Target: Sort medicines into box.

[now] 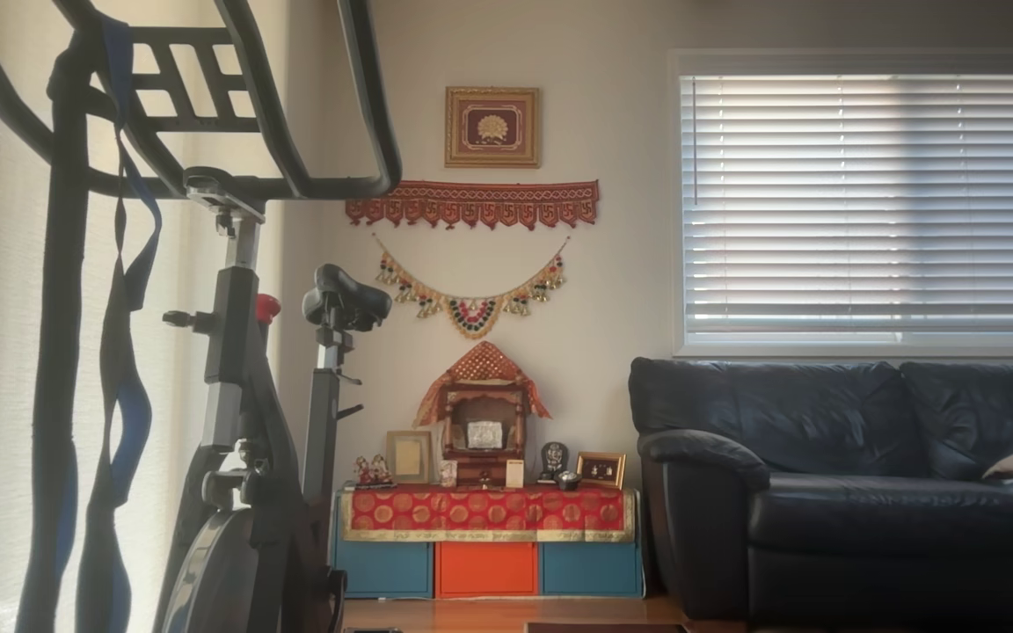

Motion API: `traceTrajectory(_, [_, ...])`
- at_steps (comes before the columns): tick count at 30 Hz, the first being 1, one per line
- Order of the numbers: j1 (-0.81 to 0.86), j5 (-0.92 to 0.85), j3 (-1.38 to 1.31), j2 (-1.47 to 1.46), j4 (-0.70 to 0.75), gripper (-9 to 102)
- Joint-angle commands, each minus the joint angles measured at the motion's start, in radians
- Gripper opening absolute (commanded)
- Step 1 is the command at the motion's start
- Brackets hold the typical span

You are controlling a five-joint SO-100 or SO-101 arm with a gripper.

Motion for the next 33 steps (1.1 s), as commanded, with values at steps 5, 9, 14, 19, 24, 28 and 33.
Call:
traceTrajectory(5, [-0.015, -0.020, -0.196, 0.008, 0.087, 19])
traceTrajectory(9, [0.009, -0.057, -0.434, -0.077, 0.276, 14])
traceTrajectory(14, [0.028, -0.133, -0.463, -0.046, 0.371, 12])
traceTrajectory(19, [0.077, -0.221, -0.350, 0.064, 0.371, 9])
traceTrajectory(24, [0.123, -0.319, -0.161, 0.215, 0.371, 4])
traceTrajectory(28, [0.167, -0.449, 0.044, 0.367, 0.371, 2])
traceTrajectory(33, [0.253, -0.607, 0.224, 0.456, 0.371, 2])
